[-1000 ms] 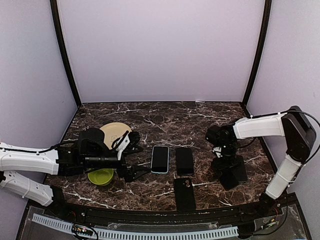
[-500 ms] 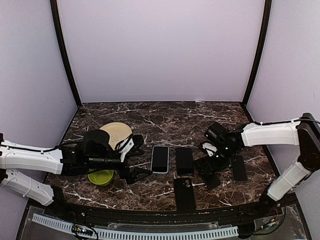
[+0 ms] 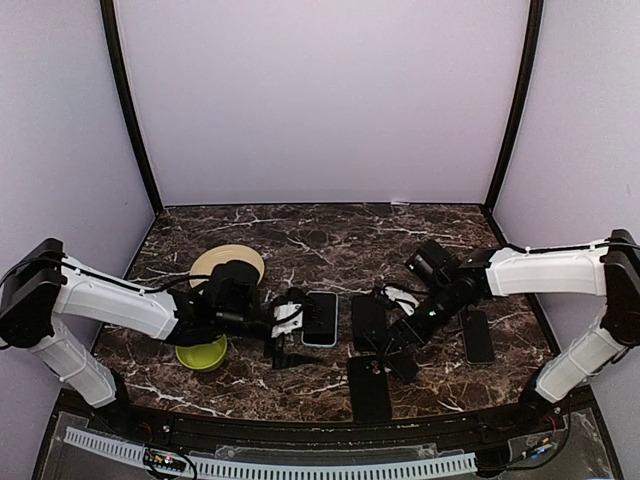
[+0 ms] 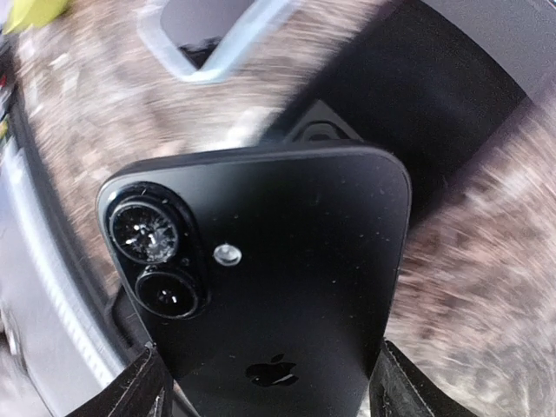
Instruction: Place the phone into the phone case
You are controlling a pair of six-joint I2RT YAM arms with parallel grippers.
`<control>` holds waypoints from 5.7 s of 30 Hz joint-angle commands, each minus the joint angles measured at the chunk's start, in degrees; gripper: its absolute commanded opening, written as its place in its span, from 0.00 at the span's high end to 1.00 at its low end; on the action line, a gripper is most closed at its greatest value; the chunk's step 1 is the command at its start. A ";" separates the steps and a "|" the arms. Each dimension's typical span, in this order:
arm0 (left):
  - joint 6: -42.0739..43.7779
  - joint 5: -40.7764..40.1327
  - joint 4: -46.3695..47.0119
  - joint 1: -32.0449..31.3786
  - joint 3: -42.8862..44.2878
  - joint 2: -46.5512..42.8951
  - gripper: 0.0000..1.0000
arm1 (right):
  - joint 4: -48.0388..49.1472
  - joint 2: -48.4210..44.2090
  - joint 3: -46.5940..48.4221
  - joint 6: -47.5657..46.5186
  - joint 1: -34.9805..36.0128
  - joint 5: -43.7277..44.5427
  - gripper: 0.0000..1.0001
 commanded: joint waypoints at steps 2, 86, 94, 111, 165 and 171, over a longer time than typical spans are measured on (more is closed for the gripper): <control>26.64 11.60 -7.76 3.38 11.22 3.52 0.01 | -4.88 -2.87 7.56 -12.36 5.67 -8.24 0.63; -18.72 -18.92 -19.49 -19.97 9.91 9.59 0.62 | 36.90 -18.32 -22.20 62.40 12.01 3.44 1.00; -18.60 -14.20 -14.94 -20.87 10.62 15.12 0.64 | 40.67 -12.67 -23.46 64.23 14.09 4.74 1.00; -17.57 -9.33 -14.31 -20.83 13.55 20.81 0.66 | 32.82 -12.38 -22.29 61.00 17.85 4.21 1.00; -14.74 -9.58 -16.52 -18.92 18.02 24.98 0.67 | 11.15 5.38 -10.69 54.18 25.97 14.40 0.98; -17.47 -9.81 -15.73 -16.11 17.75 23.30 0.67 | 5.62 9.15 -10.80 54.02 27.97 20.22 0.99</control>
